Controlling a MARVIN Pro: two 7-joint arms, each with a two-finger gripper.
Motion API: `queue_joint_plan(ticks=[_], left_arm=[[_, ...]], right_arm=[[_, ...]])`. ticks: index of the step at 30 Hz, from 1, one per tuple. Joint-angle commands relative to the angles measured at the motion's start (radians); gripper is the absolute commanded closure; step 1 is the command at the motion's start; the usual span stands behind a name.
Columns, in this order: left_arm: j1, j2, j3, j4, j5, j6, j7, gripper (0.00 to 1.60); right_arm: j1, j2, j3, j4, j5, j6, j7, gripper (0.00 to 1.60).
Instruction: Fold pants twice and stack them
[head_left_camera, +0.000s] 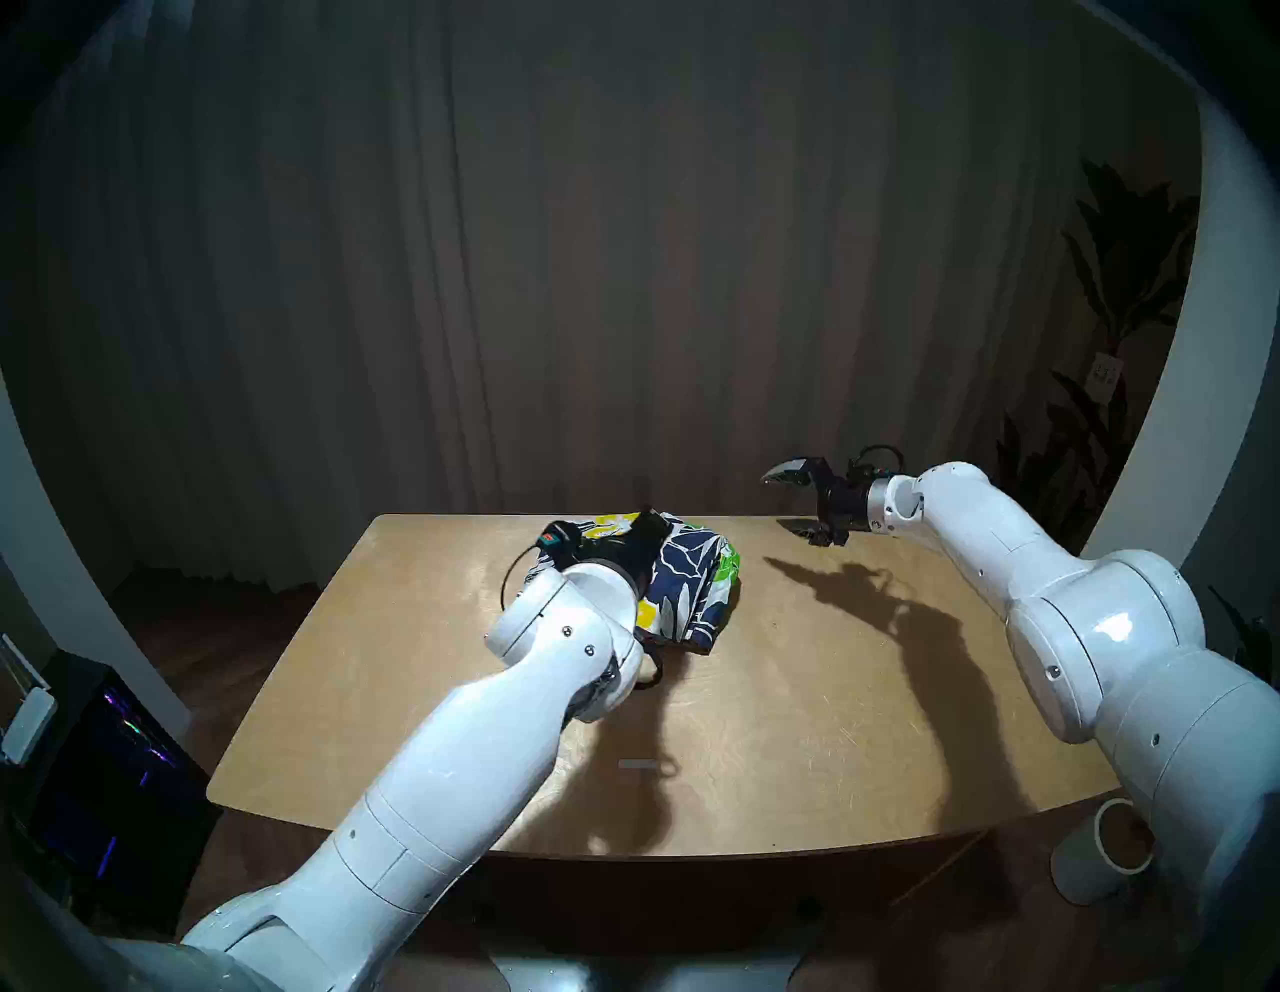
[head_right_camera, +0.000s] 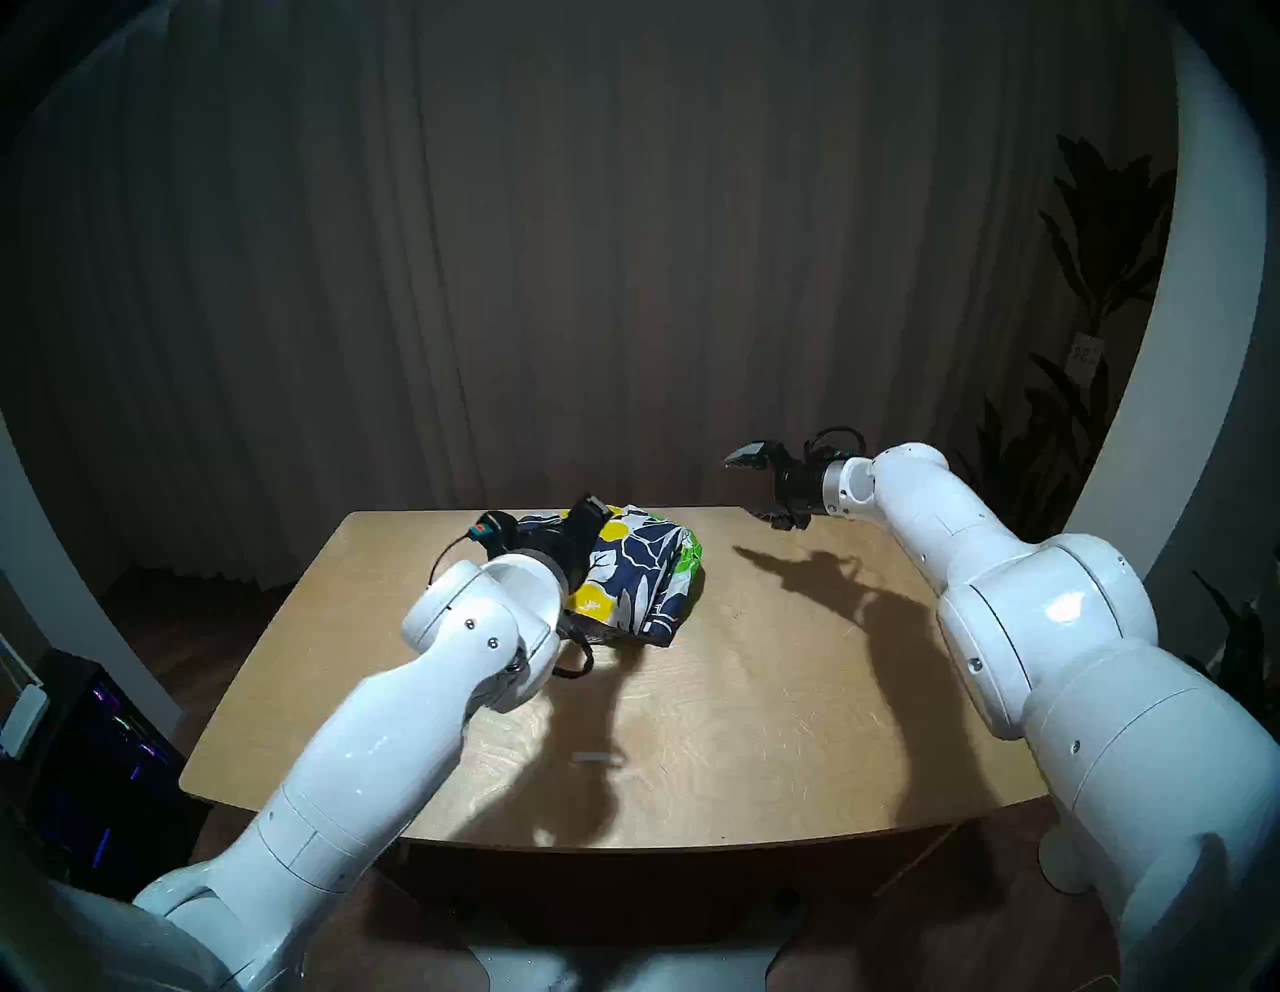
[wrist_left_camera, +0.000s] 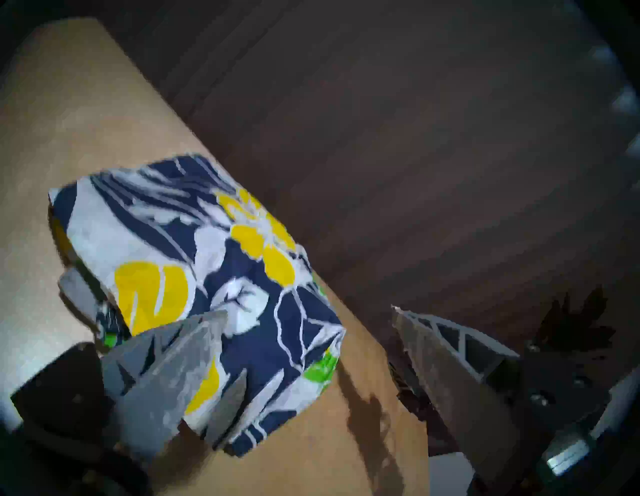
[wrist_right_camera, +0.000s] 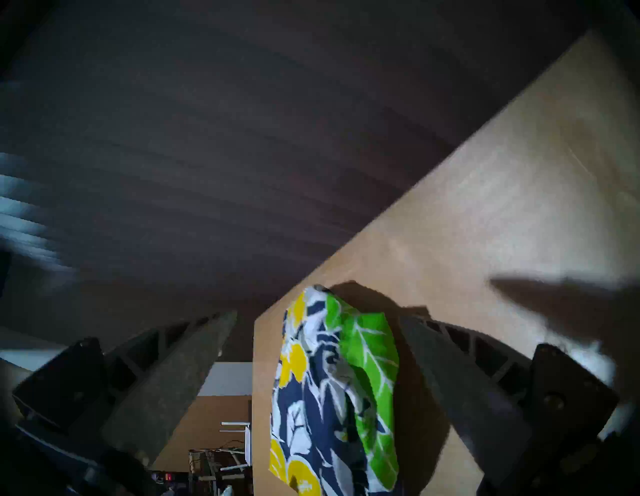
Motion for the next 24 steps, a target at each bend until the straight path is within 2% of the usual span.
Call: queue_joint_plan(ticks=[1, 13, 24], left_arm=[[-0.005, 0.114, -0.012, -0.064, 0.099, 0.012, -0.031, 0.0], [0.014, 0.281, -0.039, 0.052, 0.238, 0.055, -0.064, 0.0], [0.01, 0.362, -0.036, 0.131, 0.316, 0.074, -0.104, 0.0]], right_arm=[[0.085, 0.029, -0.029, -0.097, -0.043, -0.037, 0.01, 0.0], [0.075, 0.065, -0.131, -0.199, -0.184, -0.131, -0.001, 0.0], [0.069, 0.092, -0.183, -0.256, -0.262, -0.197, 0.0, 0.0]])
